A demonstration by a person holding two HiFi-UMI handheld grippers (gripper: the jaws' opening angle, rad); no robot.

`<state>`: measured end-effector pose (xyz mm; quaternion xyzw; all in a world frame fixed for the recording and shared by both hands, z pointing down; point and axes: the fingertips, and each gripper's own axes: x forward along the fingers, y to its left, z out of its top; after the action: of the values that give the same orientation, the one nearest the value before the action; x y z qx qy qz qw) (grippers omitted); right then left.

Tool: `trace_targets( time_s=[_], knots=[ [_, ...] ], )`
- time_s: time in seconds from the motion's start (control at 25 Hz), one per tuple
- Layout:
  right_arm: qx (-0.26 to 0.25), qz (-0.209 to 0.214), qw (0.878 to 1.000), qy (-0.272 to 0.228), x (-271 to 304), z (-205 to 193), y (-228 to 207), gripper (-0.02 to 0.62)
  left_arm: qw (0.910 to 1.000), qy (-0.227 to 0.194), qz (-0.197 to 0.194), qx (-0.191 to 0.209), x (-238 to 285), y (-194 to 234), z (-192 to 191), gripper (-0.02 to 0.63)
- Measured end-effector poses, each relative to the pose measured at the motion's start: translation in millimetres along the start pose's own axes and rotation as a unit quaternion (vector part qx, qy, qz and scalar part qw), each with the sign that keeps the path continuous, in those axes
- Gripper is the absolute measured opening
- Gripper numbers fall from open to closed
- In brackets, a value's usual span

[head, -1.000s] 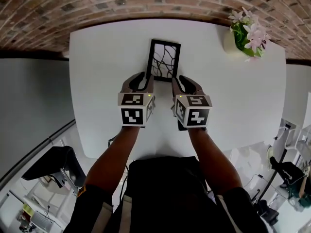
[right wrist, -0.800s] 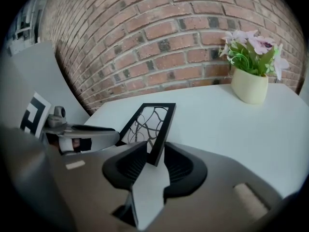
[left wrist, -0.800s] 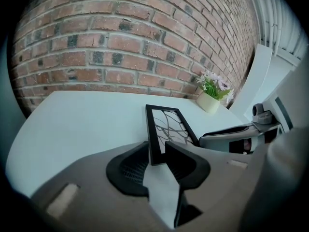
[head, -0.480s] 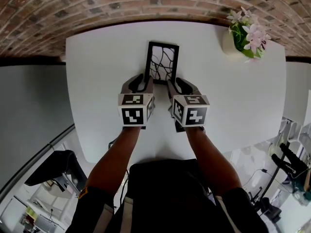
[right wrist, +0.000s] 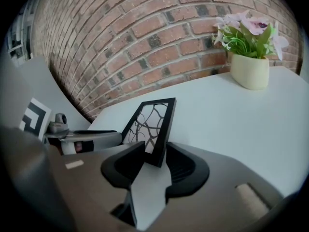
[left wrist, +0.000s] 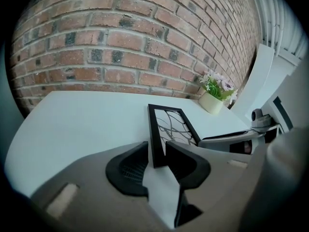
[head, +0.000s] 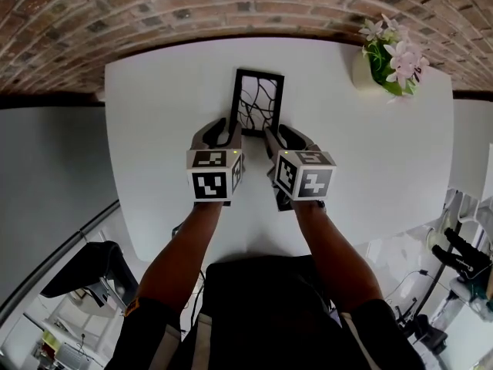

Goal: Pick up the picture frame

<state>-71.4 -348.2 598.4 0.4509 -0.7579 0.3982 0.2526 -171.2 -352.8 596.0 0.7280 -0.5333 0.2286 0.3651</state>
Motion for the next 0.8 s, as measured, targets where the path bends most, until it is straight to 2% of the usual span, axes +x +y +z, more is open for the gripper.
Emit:
trace_targets(
  time_s=[0.24,0.32,0.56,0.8],
  knots=[
    [0.022,-0.004,1.0,0.006,0.3,-1.6,-1.6,0.132,1.0,-0.001,-0.007,-0.007,4.5,-3.5,-0.8,0.11],
    [0.026,-0.004,1.0,0.004,0.2,-1.3,-2.3,0.13,0.9998,-0.001,-0.012,-0.014,5.5,-5.7,-1.1,0.086],
    [0.02,-0.002,1.0,0.001,0.6,-2.7,0.4,0.124,0.9997,-0.004,-0.01,-0.02,4.5,-7.0,-1.3,0.075],
    [0.009,-0.006,1.0,-0.029,-14.0,6.2,4.2,0.124,0.9994,-0.023,-0.011,-0.022,-8.0,-14.9,7.6,0.074]
  ],
)
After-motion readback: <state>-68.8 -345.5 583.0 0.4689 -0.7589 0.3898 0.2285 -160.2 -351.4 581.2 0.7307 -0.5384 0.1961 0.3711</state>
